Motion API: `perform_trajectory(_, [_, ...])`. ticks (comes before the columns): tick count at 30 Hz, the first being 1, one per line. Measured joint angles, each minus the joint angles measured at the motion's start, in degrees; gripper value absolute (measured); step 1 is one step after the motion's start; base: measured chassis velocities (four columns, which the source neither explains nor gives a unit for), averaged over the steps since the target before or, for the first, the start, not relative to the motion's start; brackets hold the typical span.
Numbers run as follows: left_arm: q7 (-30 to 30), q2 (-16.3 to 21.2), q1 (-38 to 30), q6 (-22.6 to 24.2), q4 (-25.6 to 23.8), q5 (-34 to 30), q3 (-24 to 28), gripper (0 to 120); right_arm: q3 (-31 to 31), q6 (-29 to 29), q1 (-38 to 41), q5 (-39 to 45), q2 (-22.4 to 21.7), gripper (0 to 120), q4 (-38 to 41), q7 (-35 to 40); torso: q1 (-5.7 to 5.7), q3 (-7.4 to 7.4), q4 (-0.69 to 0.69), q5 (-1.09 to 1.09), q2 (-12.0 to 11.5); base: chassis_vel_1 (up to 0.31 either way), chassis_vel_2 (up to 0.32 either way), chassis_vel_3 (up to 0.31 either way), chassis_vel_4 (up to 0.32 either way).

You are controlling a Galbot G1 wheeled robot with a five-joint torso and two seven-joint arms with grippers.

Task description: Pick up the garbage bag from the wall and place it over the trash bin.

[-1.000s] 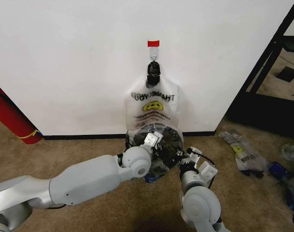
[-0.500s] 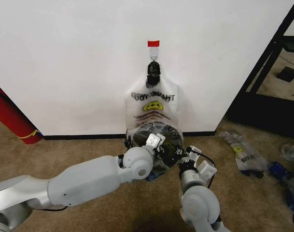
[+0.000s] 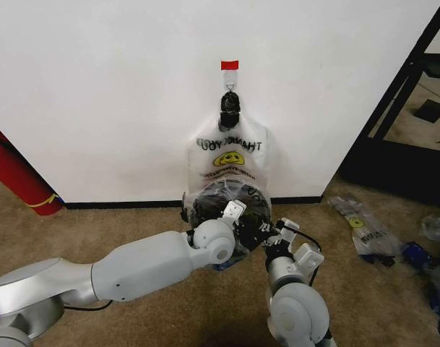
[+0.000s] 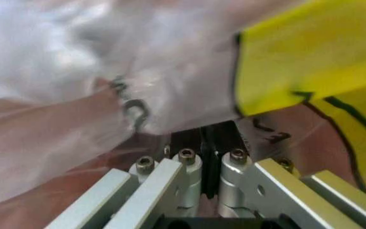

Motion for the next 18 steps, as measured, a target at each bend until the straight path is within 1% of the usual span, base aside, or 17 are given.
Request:
perform_trajectory(7, [0.68, -0.67, -0.18, 0.39, 1.72, 0.61, 0.86, 0, -0.3, 0.0, -0.81, -0.18, 0.0, 1, 0.59, -0.53, 0.0, 0.0, 0.0, 0.0, 0.0, 0.0, 0.0, 0.0, 0.0])
perform_trajectory(13, [1.21, -0.34, 0.38, 1.02, 2.05, 0.73, 1.35, 0, -0.36, 0.0, -1.0, -0.19, 0.02, 1, 0.75, -0.55, 0.0, 0.0, 0.0, -0.01, 0.0, 0.0, 0.0, 0.0, 0.0])
perform_trajectory(16, [1.27, 0.07, 0.41, 1.02, 1.6, 0.79, 1.32, 0, -0.36, 0.01, -1.02, -0.2, 0.02, 1, 0.75, -0.56, 0.0, 0.0, -0.01, -0.01, 0.0, 0.0, 0.0, 0.0, 0.0])
perform_trajectory(18, [1.28, 1.01, 0.28, 0.98, -0.35, 0.61, 0.74, 0, -0.13, 0.33, -0.95, -0.44, 0.03, 1, 0.37, -0.85, 0.0, 0.0, 0.0, -0.01, 0.0, 0.0, 0.0, 0.0, 0.0])
